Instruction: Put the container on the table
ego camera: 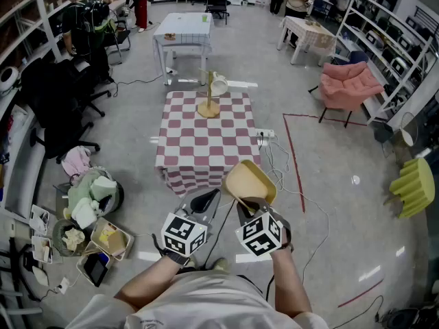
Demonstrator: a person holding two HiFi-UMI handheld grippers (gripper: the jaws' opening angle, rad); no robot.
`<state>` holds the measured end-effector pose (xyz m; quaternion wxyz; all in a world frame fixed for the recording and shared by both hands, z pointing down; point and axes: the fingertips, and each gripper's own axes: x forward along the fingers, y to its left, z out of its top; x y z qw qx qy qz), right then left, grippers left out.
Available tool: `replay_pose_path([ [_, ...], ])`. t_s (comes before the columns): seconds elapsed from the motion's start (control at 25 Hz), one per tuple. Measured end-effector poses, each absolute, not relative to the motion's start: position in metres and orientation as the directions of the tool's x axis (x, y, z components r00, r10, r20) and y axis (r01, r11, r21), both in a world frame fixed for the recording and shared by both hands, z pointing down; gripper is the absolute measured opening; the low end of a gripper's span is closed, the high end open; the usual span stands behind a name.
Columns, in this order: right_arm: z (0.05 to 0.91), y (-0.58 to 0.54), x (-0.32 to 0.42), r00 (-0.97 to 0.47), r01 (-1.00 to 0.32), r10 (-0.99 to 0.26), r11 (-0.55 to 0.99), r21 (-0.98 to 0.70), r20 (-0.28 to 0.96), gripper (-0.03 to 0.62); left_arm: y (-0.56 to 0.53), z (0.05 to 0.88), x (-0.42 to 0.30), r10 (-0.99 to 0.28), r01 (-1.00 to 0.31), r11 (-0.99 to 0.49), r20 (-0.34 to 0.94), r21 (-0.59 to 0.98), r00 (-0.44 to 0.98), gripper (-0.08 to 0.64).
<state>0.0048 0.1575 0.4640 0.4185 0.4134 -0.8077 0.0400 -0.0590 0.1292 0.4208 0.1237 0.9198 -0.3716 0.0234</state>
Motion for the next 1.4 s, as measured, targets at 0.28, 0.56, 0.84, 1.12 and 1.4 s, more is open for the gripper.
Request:
replay_pose_path([
  [0.28,0.466,0.156,0.008,-0.310,-0.700,-0.628,0.659,0.275,0.714,0.029,0.128,0.422,-0.055,-0.676,-0.689,-0.694,0.138,0.211,0.724,0.006],
  [0.56,0.470,0.161,0.013,-0.318,-0.702,-0.619,0.663,0.261,0.718,0.029,0.132,0.423,-0.048,-0.674,-0.687,-0.695,0.142,0.210,0.725,0.006],
  [0.84,0.469,0.158,0.020,-0.335,-0.717,-0.628,0.654,0.242,0.702,0.031,0.132,0.425,-0.042,-0.674,-0.689,-0.694,0.148,0.208,0.723,0.006],
  [1.12,0.473,0.157,0.037,-0.353,-0.730,-0.632,0.647,0.220,0.690,0.031,0.133,0.428,-0.030,-0.687,-0.706,-0.681,0.162,0.197,0.708,0.006],
  [1.4,0.483,0.156,0.053,-0.364,-0.739,-0.624,0.646,0.193,0.691,0.031,0.133,0.435,-0.018,-0.702,-0.723,-0.662,0.176,0.197,0.691,0.006],
])
